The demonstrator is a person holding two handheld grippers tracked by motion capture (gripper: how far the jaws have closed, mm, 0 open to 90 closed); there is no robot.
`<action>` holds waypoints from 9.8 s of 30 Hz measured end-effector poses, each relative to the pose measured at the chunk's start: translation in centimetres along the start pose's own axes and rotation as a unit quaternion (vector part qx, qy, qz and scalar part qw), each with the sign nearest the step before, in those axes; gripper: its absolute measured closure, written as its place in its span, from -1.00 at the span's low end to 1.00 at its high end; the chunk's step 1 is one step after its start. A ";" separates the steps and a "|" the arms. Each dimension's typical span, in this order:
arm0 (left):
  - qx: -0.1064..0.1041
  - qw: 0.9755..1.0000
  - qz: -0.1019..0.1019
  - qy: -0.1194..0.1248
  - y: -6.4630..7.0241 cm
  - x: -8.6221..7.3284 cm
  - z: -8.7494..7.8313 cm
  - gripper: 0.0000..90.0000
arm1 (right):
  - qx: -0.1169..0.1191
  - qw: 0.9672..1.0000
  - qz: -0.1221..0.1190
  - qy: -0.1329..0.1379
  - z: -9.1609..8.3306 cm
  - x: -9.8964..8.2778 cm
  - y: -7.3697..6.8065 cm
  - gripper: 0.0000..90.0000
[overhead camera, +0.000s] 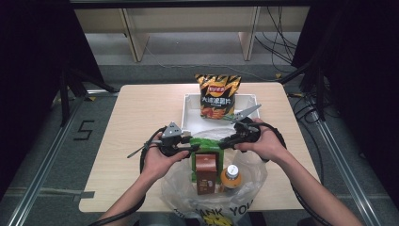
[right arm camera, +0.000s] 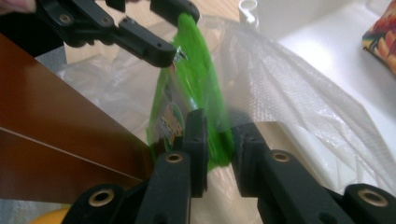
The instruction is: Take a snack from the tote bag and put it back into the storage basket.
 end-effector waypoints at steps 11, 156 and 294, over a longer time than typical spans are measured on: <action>-0.009 1.000 0.006 0.006 0.5 0.1 -0.4 0.32 | 0.006 0.999 0.028 0.018 -0.2 1.5 -0.3 0.34; 0.060 0.998 -0.003 0.025 -0.3 -5.1 -7.7 -0.02 | -0.037 0.978 -0.035 0.203 -8.3 9.5 -1.0 1.00; 0.056 0.998 -0.007 0.015 0.0 -5.7 -7.6 -0.02 | -0.126 0.982 0.008 0.143 -1.3 8.5 11.9 1.00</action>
Point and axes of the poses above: each handheld gripper's, and its own axes: z roughly forward along the jaws, x roughly out of its top, y roughly to its right, the point moved 9 cm from there along z, roughly forward along the jaws, and after that the axes turned 8 degrees about y, right-handed, at the moved point
